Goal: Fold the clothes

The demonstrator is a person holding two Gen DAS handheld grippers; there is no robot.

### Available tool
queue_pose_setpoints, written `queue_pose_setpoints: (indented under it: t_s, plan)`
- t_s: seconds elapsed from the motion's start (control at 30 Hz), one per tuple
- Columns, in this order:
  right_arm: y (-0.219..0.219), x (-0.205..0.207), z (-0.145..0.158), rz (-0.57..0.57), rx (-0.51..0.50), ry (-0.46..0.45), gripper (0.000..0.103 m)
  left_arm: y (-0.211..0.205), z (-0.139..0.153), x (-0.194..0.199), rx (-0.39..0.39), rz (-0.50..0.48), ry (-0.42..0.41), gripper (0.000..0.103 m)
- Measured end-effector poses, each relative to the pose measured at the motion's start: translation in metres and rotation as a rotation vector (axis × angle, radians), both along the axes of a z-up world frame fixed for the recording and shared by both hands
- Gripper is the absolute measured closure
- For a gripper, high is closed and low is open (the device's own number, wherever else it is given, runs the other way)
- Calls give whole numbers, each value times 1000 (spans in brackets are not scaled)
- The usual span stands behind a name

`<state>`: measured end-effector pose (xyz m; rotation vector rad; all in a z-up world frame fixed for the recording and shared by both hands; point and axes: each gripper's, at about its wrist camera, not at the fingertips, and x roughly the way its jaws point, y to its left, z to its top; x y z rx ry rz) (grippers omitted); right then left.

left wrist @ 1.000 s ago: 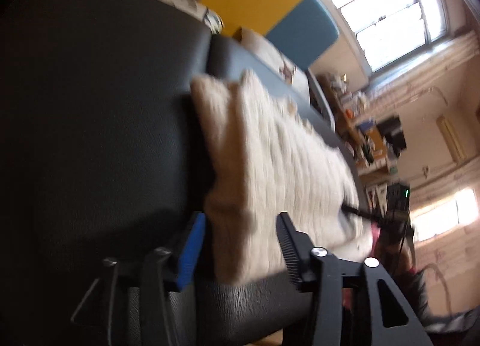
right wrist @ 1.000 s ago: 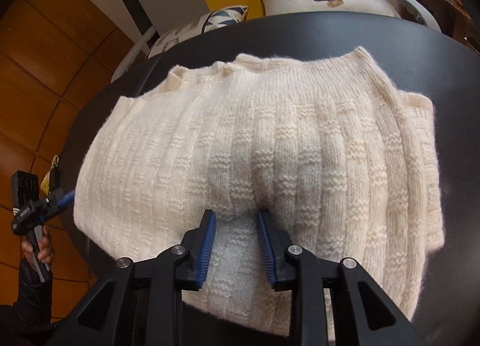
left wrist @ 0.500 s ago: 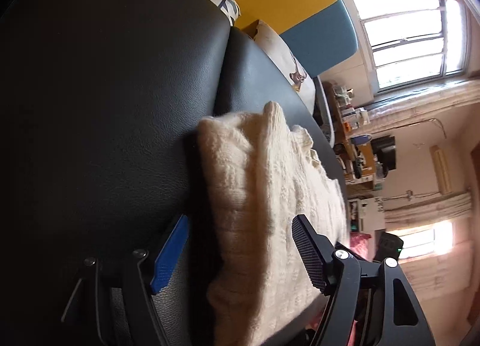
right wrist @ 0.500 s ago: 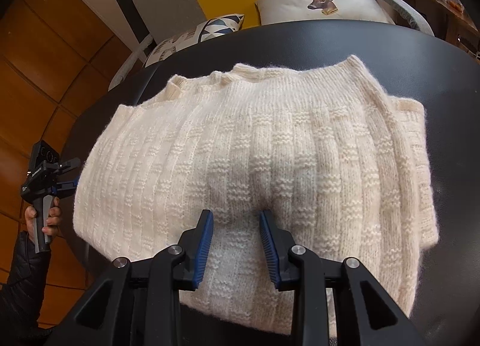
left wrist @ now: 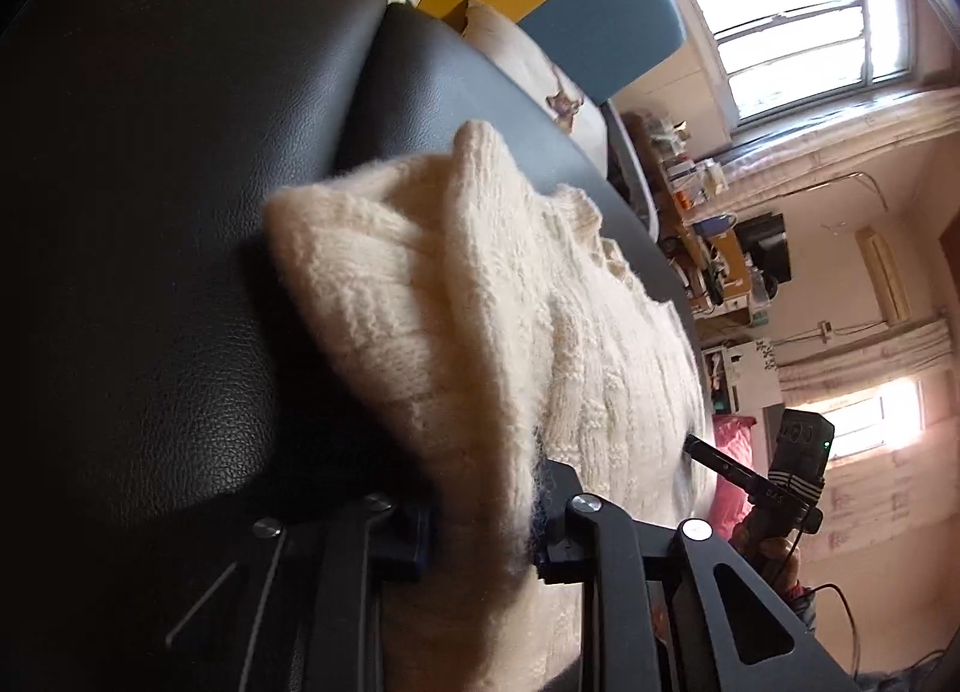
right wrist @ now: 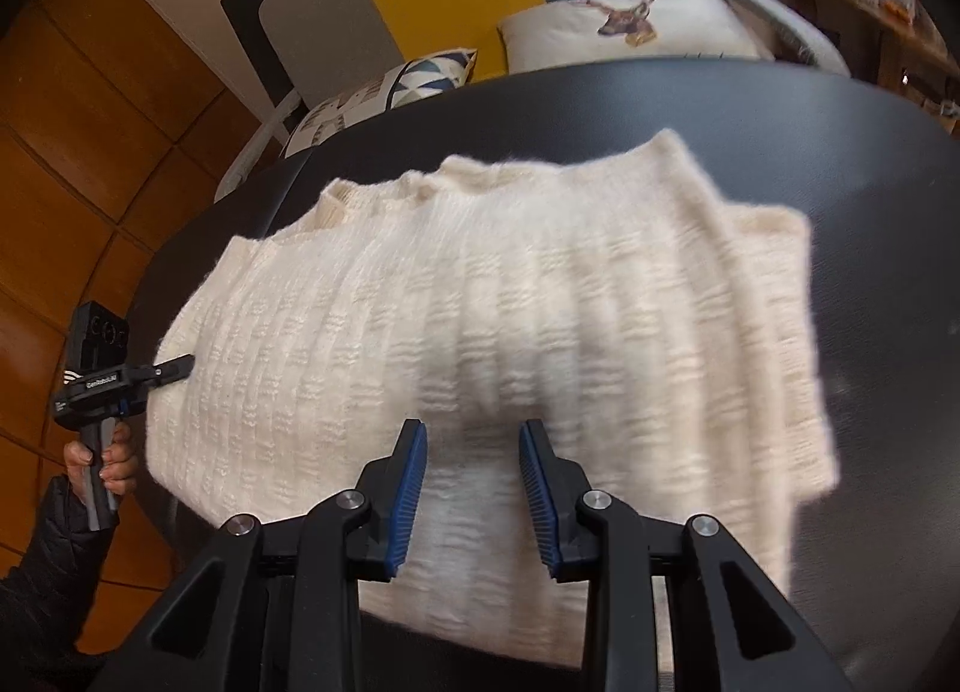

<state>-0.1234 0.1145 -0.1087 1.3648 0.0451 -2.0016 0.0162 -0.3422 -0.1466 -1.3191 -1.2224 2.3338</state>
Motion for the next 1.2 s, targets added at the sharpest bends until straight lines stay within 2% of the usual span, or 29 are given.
queue_pose_setpoints:
  t_s: [0.1,0.23,0.4,0.53,0.67,0.77,0.8,0.87,0.97,1.1,1.2]
  plan:
    - [18,-9,12,-3,68,85,71,0,1,10,7,40,16,84]
    - [27,-16,23,100,11,84,71,-2,7,17,69,93,67,85]
    - [27,-35,1,99,133,54,71,1,24,23,135,99,152,85]
    - [28,-37,-19,113,156,15,71,11,45,25,110,95,199,85]
    - [28,-39,-23,114,140,3,71,18,61,22,155,99,204,85]
    - [29,-35,-7,115,98,38,71,23,72,16,134,113,192,85]
    - [24,-28,-1,150,105,70,72,24,75,14,127,113,183,85]
    - [12,-15,5,215,167,132,72,25,77,12,117,120,172,85]
    - [5,-13,-11,240,272,133,72,21,77,18,133,137,171,85]
    - [9,-20,-20,226,227,80,71,29,88,20,103,140,173,85]
    - [18,-24,-3,183,114,61,71,35,99,18,94,132,179,85]
